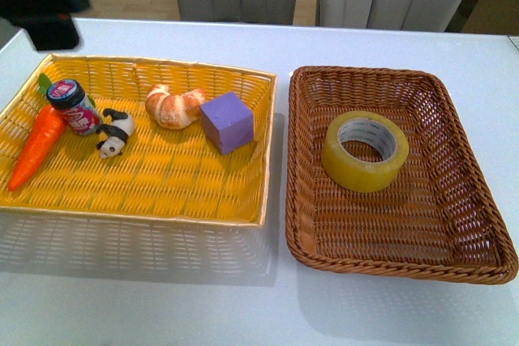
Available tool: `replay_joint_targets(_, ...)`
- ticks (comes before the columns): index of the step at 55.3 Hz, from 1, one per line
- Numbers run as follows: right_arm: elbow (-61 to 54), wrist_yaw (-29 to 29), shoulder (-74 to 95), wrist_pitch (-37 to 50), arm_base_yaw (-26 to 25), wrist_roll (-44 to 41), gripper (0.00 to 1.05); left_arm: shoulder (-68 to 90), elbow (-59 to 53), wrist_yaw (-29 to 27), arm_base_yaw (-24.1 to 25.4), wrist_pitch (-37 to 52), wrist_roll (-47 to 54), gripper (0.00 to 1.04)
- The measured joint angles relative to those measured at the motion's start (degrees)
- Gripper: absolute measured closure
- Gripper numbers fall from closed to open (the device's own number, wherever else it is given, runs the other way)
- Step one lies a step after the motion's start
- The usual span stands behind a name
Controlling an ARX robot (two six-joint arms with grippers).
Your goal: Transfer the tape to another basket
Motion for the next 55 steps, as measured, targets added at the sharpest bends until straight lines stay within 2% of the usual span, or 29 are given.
replay_joint_targets(7, 0.0, -0.3, 0.0, 0.0, 0.0, 0.0, 0.09, -7.1, -5.8, 4.1, 3.3, 1.9, 3.0, 0.66)
replay_joint_targets(19, 0.0, -0.2, -0.1, 0.0, 0.0, 0.0, 0.09, -18.7, -14.4, 8.1, 8.0, -1.7, 3.8, 1.03)
replay_joint_targets(40, 0.0, -0.1, -0.1, 0.0, 0.0, 0.0, 0.09, -37.0, -21.1, 12.3, 12.9, -13.4, 4.3, 1.03)
replay_joint_targets(45, 0.0, -0.1, -0.1, 0.0, 0.0, 0.0, 0.09, -41.4, -21.9, 17.0, 16.1, -16.9, 4.4, 1.03)
replay_joint_targets(55, 0.0, -0.1, -0.1, 0.0, 0.0, 0.0, 0.09, -49.7, -23.1, 17.6, 17.8, -23.8, 4.4, 1.03)
